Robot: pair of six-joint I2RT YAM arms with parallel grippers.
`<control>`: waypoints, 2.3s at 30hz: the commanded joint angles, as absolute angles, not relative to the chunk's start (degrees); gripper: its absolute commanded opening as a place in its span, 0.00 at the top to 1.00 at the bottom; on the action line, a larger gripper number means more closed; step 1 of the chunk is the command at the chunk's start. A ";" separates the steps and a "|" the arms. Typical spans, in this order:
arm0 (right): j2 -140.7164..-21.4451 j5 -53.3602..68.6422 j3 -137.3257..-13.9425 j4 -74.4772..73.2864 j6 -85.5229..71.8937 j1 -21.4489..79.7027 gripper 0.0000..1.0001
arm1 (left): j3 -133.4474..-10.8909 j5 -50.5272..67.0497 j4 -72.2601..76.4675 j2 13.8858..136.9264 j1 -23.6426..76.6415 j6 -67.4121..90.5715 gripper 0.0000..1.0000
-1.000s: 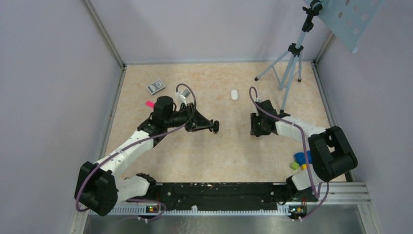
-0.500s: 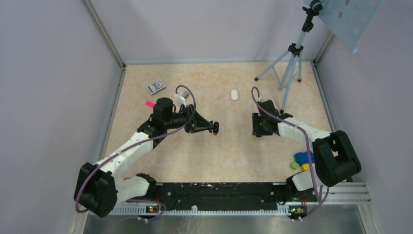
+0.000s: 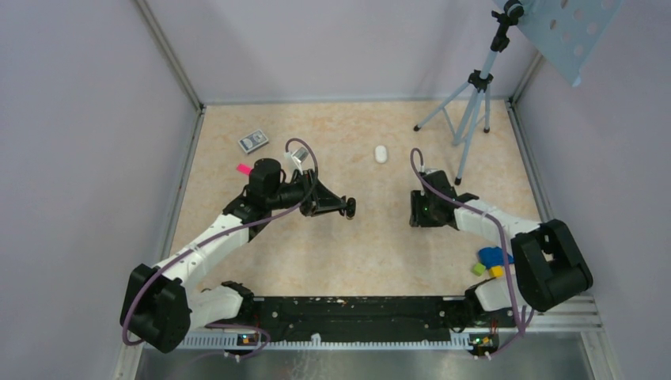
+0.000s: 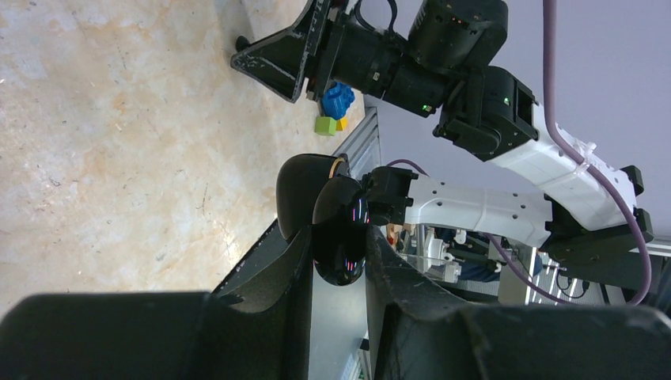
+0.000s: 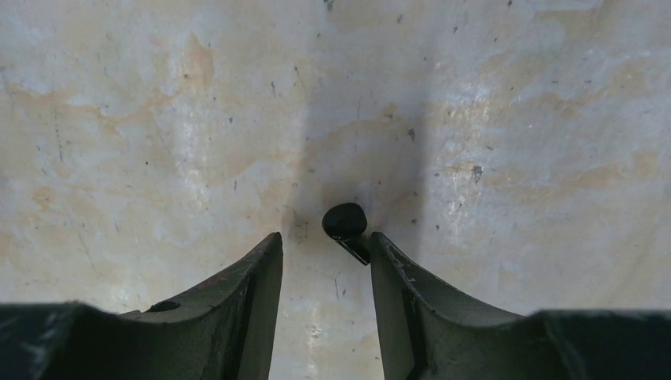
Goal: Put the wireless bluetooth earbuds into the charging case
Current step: Pick up the left earbud from the center of the board, then insert the left earbud into the left side groove of the charging case.
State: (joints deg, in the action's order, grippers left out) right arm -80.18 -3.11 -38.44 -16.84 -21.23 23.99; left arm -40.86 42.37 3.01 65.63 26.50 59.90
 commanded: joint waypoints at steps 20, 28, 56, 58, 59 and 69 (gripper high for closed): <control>-85.56 -11.35 -43.41 -23.84 -21.64 26.21 0.57 | -40.50 42.98 6.33 64.95 26.52 59.55 1.00; -86.26 -12.16 -44.25 -24.49 -21.34 27.12 0.66 | -40.47 42.98 6.46 65.31 26.49 59.50 1.00; -73.91 -4.42 -43.67 -20.10 -18.59 27.69 0.95 | -43.06 46.61 4.08 69.88 26.49 56.09 1.00; -69.95 0.41 -42.31 -17.36 -17.44 27.69 0.95 | -43.00 48.29 5.06 71.16 26.72 57.02 1.00; -67.91 2.75 -41.71 -16.08 -17.12 27.69 0.95 | -43.10 48.92 5.32 71.87 26.88 57.44 1.00; -48.63 2.61 -36.43 3.81 -25.64 36.69 0.95 | -43.27 53.11 9.82 78.71 27.15 66.95 1.00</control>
